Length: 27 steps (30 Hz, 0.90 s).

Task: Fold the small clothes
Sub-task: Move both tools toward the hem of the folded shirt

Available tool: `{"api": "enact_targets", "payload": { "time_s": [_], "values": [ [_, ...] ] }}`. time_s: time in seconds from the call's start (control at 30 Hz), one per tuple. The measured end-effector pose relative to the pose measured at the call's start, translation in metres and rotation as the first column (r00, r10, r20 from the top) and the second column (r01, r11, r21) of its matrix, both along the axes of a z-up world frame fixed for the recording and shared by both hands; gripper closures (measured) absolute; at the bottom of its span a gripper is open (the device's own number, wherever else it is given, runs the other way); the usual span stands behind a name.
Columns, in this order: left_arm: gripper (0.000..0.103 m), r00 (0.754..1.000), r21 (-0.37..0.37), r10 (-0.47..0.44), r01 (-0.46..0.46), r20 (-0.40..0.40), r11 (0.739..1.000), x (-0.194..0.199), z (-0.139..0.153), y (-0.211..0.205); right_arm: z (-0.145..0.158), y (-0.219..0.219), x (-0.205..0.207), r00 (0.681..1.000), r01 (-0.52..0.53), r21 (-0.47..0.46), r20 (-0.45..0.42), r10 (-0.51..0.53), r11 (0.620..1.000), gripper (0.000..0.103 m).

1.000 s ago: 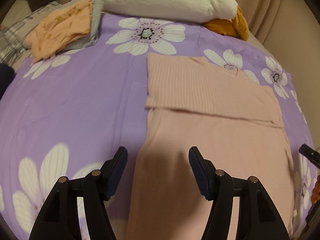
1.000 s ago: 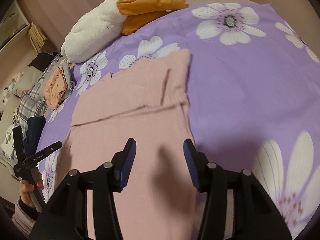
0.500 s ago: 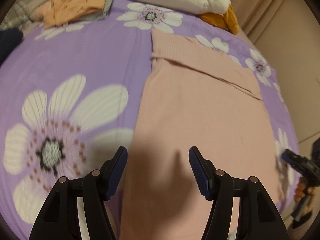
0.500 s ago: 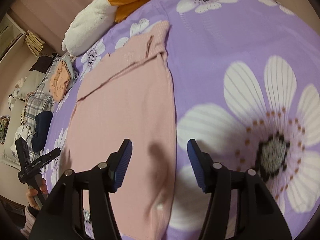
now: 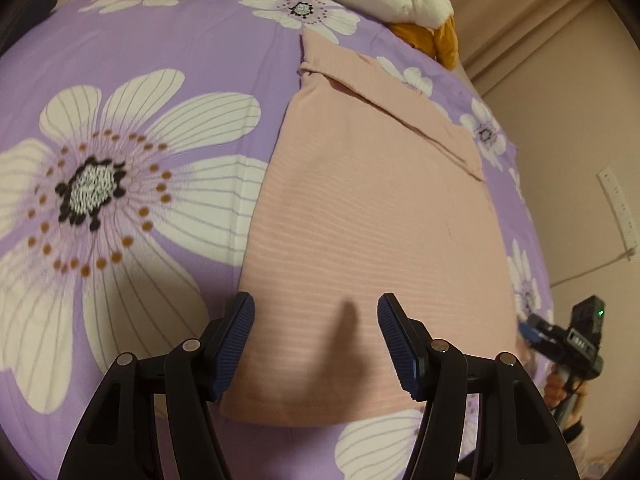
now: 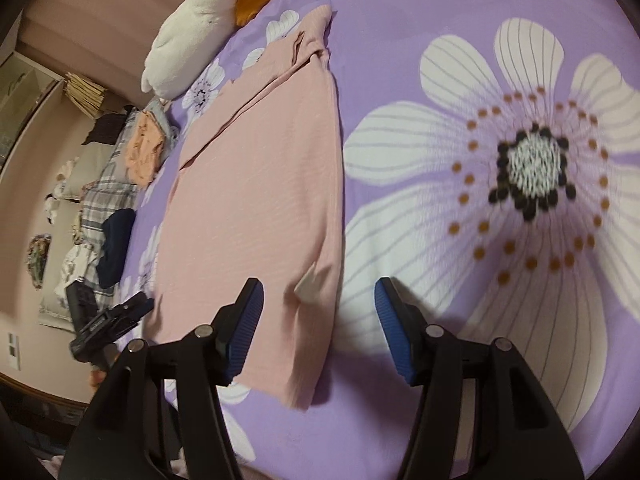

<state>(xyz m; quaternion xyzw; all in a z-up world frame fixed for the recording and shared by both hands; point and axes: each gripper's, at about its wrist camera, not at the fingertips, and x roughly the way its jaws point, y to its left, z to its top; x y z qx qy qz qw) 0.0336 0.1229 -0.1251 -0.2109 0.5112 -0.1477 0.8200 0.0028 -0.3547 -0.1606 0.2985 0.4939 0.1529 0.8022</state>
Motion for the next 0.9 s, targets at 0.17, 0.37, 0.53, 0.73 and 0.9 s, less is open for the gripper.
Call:
{"api": "enact_targets", "payload": {
  "time_s": [0.17, 0.37, 0.53, 0.73, 0.9],
  "values": [
    [0.040, 1.000, -0.046, -0.012, 0.012, -0.007, 0.999, -0.010, -0.002, 0.005, -0.003, 0.000, -0.013, 1.000, -0.013, 0.054, -0.015, 0.014, 0.998, 0.045],
    [0.040, 0.999, -0.155, -0.015, 0.009, -0.034, 0.988, -0.017, -0.008, 0.015, -0.008, 0.008, -0.021, 0.999, -0.041, 0.112, -0.013, 0.043, 0.993, 0.043],
    [0.040, 0.998, -0.207, 0.001, -0.013, -0.060, 0.978, -0.013, -0.013, 0.020, -0.012, 0.015, -0.014, 0.999, -0.048, 0.152, -0.011, 0.050, 0.987, 0.041],
    [0.040, 0.999, -0.194, 0.029, -0.037, -0.041, 0.980, 0.004, -0.008, 0.030, -0.010, 0.021, -0.006, 0.998, -0.054, 0.147, -0.006, 0.055, 0.988, 0.041],
    [0.040, 0.997, -0.185, 0.052, -0.060, -0.050, 0.981, 0.022, -0.012, 0.037, -0.010, 0.020, -0.004, 0.999, -0.044, 0.152, -0.007, 0.046, 0.987, 0.041]
  ]
}}
